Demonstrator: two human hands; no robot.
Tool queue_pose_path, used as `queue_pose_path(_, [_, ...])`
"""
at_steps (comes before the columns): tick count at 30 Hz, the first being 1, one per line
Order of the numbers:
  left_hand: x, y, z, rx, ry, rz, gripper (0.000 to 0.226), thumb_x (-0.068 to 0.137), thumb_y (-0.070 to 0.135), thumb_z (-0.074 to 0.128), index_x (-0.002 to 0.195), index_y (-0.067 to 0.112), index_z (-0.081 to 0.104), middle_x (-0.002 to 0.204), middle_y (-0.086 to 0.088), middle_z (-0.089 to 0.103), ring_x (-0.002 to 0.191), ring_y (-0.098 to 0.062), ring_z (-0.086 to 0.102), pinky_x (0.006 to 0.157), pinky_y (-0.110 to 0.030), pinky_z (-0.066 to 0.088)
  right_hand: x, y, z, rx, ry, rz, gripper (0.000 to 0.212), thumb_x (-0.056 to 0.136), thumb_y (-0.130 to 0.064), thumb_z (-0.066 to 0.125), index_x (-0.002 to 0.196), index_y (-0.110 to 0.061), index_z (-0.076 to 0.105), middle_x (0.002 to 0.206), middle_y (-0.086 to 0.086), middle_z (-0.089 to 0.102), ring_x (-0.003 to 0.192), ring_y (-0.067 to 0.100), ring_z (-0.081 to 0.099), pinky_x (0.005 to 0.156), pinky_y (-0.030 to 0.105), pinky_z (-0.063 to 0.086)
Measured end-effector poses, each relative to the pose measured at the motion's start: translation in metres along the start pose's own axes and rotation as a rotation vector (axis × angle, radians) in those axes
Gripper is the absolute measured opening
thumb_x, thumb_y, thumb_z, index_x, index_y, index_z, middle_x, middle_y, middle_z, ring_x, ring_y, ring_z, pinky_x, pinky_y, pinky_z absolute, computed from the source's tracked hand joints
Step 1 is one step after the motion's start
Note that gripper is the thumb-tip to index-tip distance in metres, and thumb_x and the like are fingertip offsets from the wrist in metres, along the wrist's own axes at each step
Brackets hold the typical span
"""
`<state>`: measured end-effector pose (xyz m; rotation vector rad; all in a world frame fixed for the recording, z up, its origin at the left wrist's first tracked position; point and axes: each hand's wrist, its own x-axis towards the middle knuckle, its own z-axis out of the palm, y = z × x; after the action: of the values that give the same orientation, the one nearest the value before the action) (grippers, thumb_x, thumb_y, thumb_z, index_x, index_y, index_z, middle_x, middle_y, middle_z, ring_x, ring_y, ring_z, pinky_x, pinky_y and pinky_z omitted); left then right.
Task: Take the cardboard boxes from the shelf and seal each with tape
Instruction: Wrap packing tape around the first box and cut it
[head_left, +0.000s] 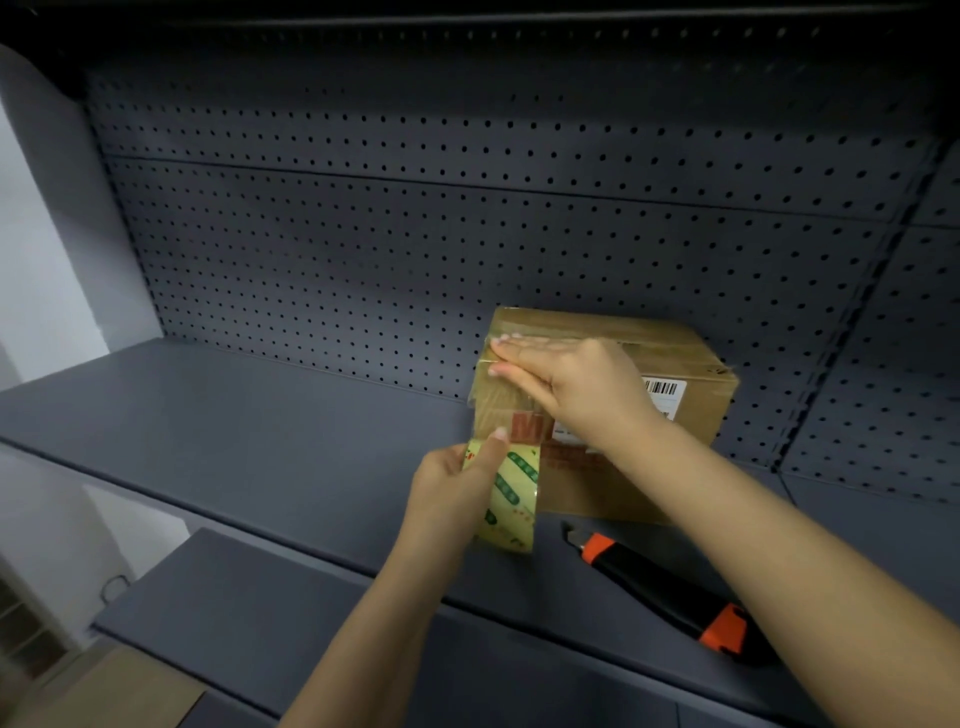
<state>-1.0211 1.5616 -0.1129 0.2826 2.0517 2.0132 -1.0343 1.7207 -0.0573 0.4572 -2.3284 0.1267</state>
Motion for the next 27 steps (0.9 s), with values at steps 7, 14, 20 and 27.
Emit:
queue_pose_path(7, [-0.008, -0.007, 0.004, -0.109, -0.016, 0.066, 0.045, 0.095, 0.046, 0.057, 0.069, 0.011, 0.070, 0.069, -0.005, 0.072, 0.065, -0.013, 0.068, 0.056, -0.022, 0.052, 0.005, 0.005, -0.015, 0.080, -0.243, 0.050, 0.050, 0.099, -0.048, 0.039, 0.133, -0.017, 0.059, 0.134, -0.001, 0.060, 0.125, 0.012, 0.056, 0.106, 0.029, 0.043])
queue_pose_path(14, [-0.013, -0.020, -0.001, -0.080, -0.060, 0.139, 0.016, 0.095, 0.024, 0.063, 0.091, 0.011, 0.073, 0.083, -0.004, 0.077, 0.078, -0.018, 0.073, 0.064, -0.028, 0.058, 0.006, 0.008, -0.023, 0.100, -0.331, 0.072, 0.043, 0.103, -0.038, 0.043, 0.140, -0.020, 0.051, 0.144, -0.007, 0.050, 0.136, 0.004, 0.042, 0.115, 0.022, 0.029])
queue_pose_path(20, [-0.001, -0.023, -0.001, 0.060, -0.012, 0.021, 0.026, 0.093, 0.037, 0.065, 0.085, 0.015, 0.075, 0.080, 0.001, 0.076, 0.078, -0.016, 0.073, 0.070, -0.032, 0.057, 0.006, 0.010, -0.020, 0.131, -0.302, 0.058, 0.041, 0.099, -0.033, 0.054, 0.137, -0.017, 0.055, 0.140, -0.003, 0.054, 0.132, 0.008, 0.047, 0.114, 0.027, 0.034])
queue_pose_path(27, [0.005, -0.018, 0.001, 0.008, 0.021, -0.005, 0.028, 0.091, 0.036, 0.067, 0.081, 0.012, 0.076, 0.073, 0.001, 0.075, 0.067, -0.012, 0.071, 0.059, -0.025, 0.052, 0.005, 0.013, -0.015, 0.116, -0.309, 0.040, 0.046, 0.095, -0.035, 0.059, 0.137, -0.016, 0.055, 0.141, -0.001, 0.054, 0.132, 0.009, 0.047, 0.113, 0.023, 0.033])
